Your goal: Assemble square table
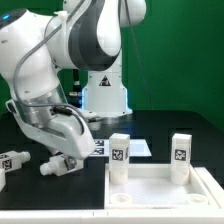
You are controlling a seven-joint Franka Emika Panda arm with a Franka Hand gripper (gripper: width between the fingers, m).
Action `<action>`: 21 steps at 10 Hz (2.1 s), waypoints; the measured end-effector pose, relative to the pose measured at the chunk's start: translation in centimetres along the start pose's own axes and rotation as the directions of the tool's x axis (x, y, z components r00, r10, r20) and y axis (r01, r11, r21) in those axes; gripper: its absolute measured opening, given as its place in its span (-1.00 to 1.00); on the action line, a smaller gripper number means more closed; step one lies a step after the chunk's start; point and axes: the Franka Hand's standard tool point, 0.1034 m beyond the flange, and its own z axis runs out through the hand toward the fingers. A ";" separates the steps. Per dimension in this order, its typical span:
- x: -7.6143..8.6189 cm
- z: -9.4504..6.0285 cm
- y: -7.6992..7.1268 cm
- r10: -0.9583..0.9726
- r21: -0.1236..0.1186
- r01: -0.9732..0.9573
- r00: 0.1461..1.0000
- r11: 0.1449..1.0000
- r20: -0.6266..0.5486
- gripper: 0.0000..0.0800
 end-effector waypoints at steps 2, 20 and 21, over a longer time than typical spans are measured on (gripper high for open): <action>-0.3 -0.8 1.4 0.296 0.016 -0.296 0.954 0.955 -0.039 -0.30; -1.3 0.3 0.8 0.984 0.064 -0.982 0.177 0.176 0.004 0.59; -1.3 0.3 0.8 0.978 0.064 -0.976 0.210 0.210 0.001 0.62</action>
Offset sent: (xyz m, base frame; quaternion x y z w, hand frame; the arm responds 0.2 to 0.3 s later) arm 0.0000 0.0000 0.0000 0.0000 0.0000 0.1938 0.9810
